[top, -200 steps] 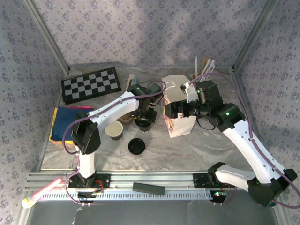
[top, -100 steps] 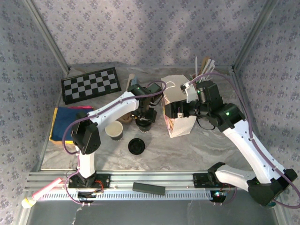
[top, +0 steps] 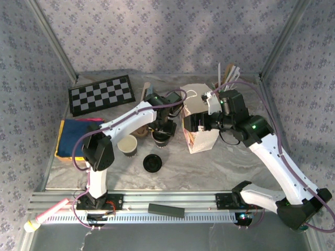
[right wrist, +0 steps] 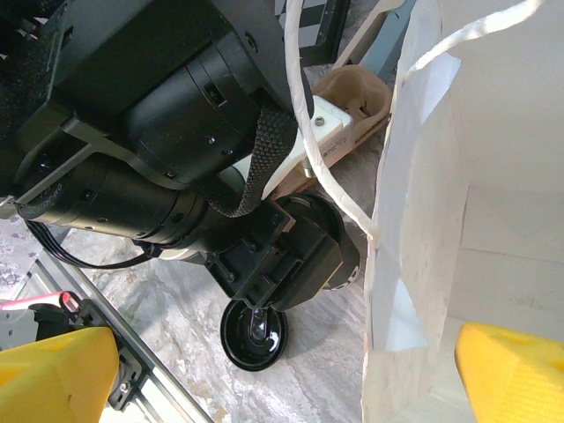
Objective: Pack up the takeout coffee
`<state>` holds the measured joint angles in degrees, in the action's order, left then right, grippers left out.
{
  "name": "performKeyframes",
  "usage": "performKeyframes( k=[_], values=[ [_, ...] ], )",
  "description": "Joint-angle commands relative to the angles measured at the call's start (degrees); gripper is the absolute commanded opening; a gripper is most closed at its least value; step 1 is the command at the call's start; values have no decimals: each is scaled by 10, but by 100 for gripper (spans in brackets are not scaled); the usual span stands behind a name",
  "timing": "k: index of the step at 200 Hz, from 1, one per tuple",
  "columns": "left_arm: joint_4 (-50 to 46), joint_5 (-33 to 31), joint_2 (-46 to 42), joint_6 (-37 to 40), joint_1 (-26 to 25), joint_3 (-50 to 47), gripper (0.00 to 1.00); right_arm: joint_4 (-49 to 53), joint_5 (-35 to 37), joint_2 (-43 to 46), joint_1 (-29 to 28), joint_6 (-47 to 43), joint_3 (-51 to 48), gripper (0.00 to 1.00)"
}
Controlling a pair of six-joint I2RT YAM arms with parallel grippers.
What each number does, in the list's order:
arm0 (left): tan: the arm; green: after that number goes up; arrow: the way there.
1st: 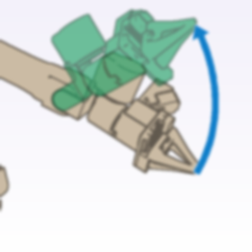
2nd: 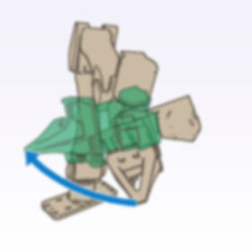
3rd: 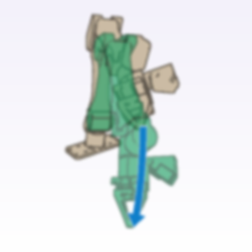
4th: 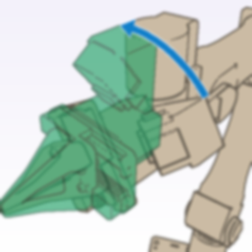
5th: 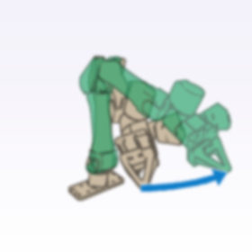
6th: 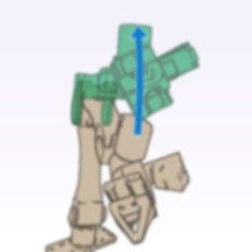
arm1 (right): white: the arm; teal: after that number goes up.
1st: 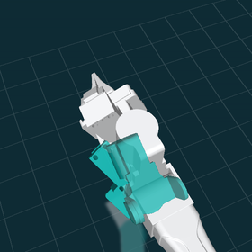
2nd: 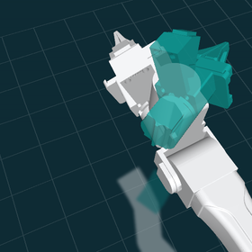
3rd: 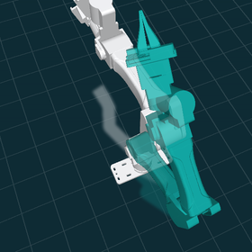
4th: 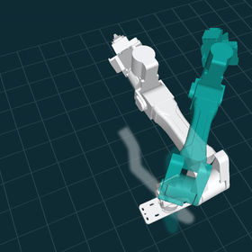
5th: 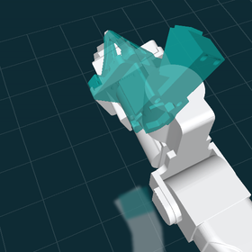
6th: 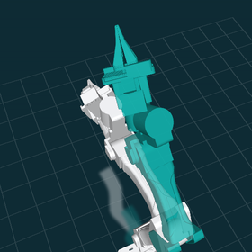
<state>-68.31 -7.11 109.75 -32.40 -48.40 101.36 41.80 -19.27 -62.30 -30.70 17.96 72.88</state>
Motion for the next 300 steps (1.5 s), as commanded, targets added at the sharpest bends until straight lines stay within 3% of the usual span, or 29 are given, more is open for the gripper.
performKeyframes(
  k=[1,92,216,300],
  values=[
    [-13,-3,4,4,-2,2,76,-6,-8,5,3,1,-4,100],
    [-40,-15,-2,2,-2,28,76,-10,-9,3,3,2,-6,100],
    [-22,-8,1,-2,-2,-9,76,-11,-9,3,4,4,-8,100],
    [-22,-8,2,0,-2,1,83,-10,-11,3,3,6,-9,100]
  ],
)
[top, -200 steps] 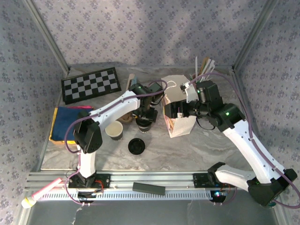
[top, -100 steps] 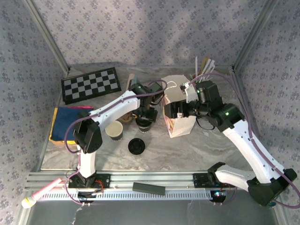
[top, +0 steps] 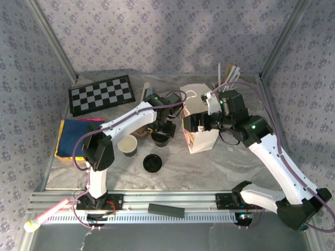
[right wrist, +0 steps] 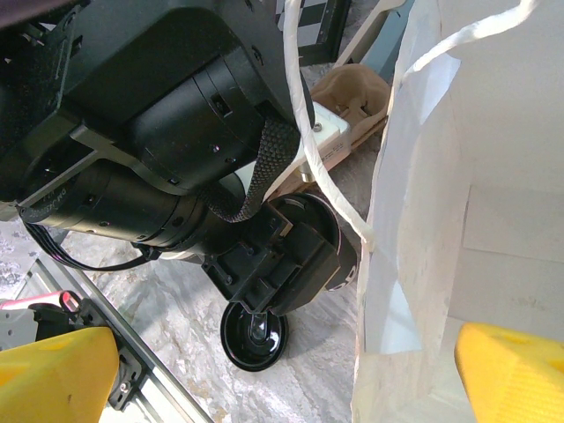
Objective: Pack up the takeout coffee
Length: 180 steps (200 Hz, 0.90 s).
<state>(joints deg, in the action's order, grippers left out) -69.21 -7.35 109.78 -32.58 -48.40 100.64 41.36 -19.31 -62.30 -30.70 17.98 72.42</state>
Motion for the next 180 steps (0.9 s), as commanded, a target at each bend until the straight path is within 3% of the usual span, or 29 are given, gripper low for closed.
performKeyframes(
  k=[1,45,97,180],
  values=[
    [-13,-6,1,1,-2,9,83,-6,-11,3,3,5,-4,100],
    [-19,-13,-4,2,-1,20,85,-5,-8,3,3,6,0,100],
    [-22,-22,-19,-1,1,11,80,-4,-9,1,3,6,2,100],
    [-24,-23,-26,-4,5,9,85,-4,-10,0,2,7,4,100]
  ],
)
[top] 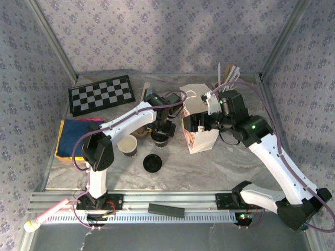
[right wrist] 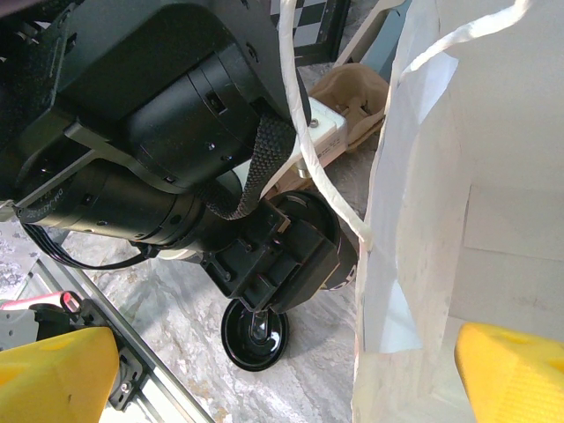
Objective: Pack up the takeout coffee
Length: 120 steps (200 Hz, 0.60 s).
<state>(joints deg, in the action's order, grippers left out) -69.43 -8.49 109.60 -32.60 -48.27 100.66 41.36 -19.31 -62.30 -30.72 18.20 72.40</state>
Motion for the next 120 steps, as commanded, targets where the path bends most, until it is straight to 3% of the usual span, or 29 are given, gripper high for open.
performKeyframes(
  k=[1,78,120],
  values=[
    [-21,-12,-25,-4,3,8,85,-4,-11,0,3,5,4,100],
    [-3,9,-69,-16,9,4,90,3,18,1,-3,12,29,100],
    [53,51,-144,-42,40,-71,90,26,91,-12,-61,8,77,97]
  ],
)
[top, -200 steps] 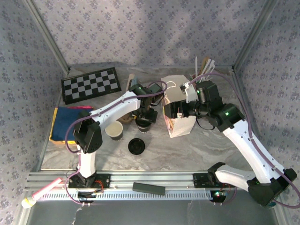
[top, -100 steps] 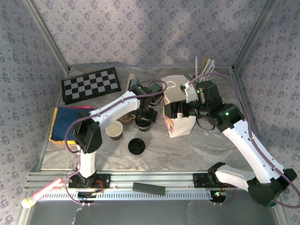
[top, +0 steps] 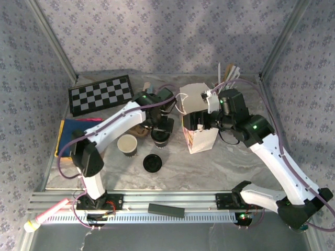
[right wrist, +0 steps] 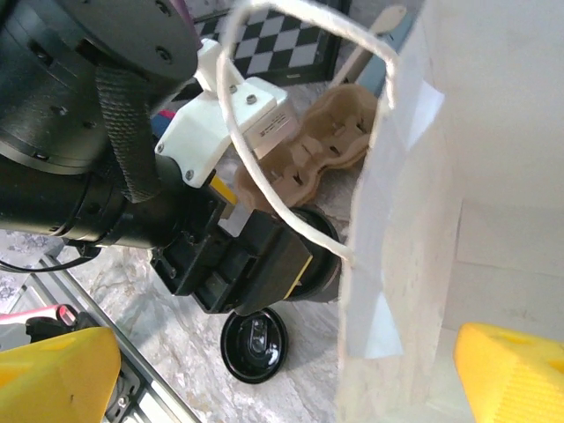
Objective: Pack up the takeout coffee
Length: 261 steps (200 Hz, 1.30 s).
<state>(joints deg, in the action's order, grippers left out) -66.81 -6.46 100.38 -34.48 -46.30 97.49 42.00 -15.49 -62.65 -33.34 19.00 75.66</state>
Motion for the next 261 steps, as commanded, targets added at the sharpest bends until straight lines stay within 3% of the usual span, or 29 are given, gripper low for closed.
performKeyframes(
  k=[1,43,74,109,159,219,261],
  values=[
    [29,32,-54,-23,22,-42,90,20,55,-10,-38,-1,46,97],
    [81,65,-140,-52,83,-123,90,49,181,-73,-158,-19,122,77],
    [89,70,-199,-60,141,-178,90,64,253,-159,-232,0,170,37],
    [109,94,-273,-70,210,-255,90,87,284,-278,-270,50,224,17],
    [104,104,-309,-68,229,-290,90,109,258,-388,-235,143,248,19],
    [184,170,-321,-101,214,-324,88,-11,154,-329,-144,218,88,24],
    [256,225,-298,-119,198,-346,75,-30,137,-316,-123,225,54,33]
  ],
)
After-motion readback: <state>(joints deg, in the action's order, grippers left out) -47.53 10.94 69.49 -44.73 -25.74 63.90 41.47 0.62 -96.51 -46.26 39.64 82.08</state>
